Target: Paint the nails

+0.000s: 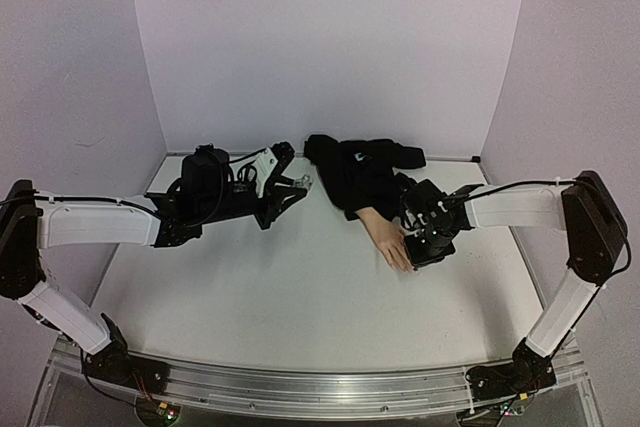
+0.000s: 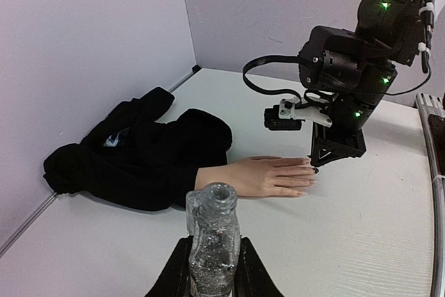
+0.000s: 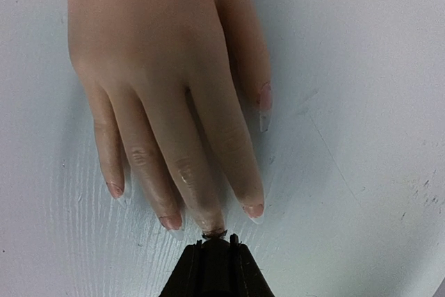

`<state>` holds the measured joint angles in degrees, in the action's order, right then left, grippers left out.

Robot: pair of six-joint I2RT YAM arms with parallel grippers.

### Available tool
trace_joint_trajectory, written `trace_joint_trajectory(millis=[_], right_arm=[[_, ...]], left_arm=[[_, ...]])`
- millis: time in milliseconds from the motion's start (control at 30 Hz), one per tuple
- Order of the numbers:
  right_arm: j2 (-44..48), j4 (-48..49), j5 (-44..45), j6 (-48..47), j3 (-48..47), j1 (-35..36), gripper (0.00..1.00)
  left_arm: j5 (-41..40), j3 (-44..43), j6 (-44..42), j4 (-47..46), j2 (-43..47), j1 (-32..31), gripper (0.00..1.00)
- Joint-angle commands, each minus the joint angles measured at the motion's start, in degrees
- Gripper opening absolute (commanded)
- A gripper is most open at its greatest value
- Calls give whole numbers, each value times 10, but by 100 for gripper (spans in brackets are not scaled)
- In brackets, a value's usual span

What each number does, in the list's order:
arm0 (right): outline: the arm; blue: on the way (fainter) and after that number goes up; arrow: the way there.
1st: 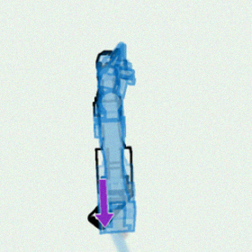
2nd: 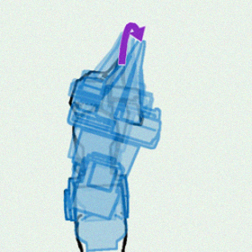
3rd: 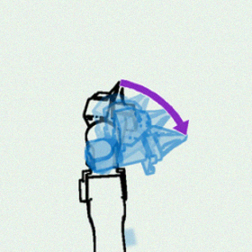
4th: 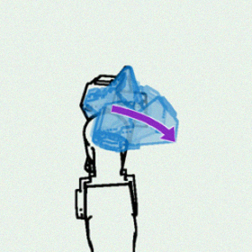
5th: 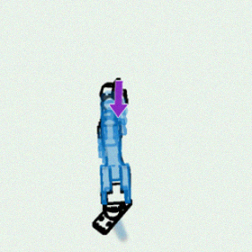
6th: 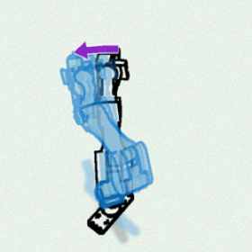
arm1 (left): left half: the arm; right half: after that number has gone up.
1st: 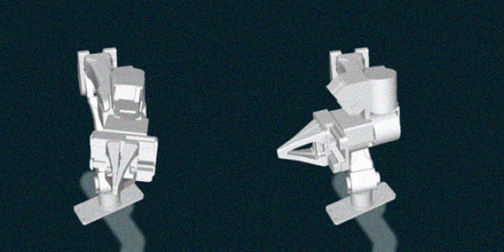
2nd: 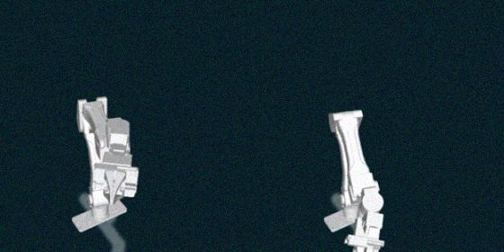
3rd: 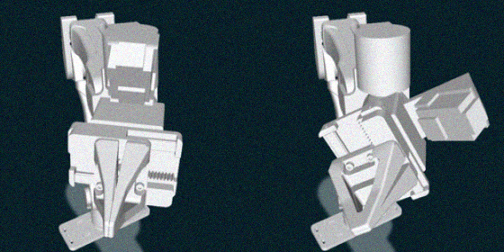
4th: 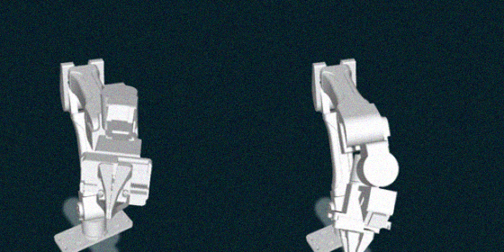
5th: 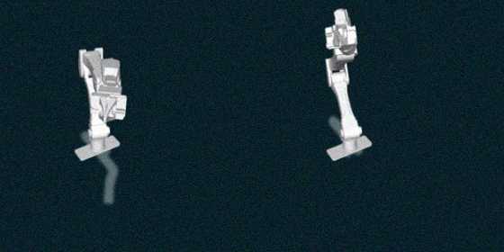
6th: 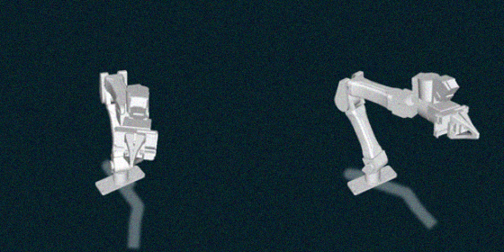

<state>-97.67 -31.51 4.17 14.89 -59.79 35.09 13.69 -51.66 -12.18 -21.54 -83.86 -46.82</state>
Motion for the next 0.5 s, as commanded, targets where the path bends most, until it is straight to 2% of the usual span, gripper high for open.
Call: trace_joint_trajectory(millis=[0,467], right_arm=[[-3,0,22,12,-15,2,0],[-17,-13,2,14,-25,6,0]], left_arm=[[-4,1,-6,-25,24,3,0],[-6,3,-7,-23,29,4,0]])
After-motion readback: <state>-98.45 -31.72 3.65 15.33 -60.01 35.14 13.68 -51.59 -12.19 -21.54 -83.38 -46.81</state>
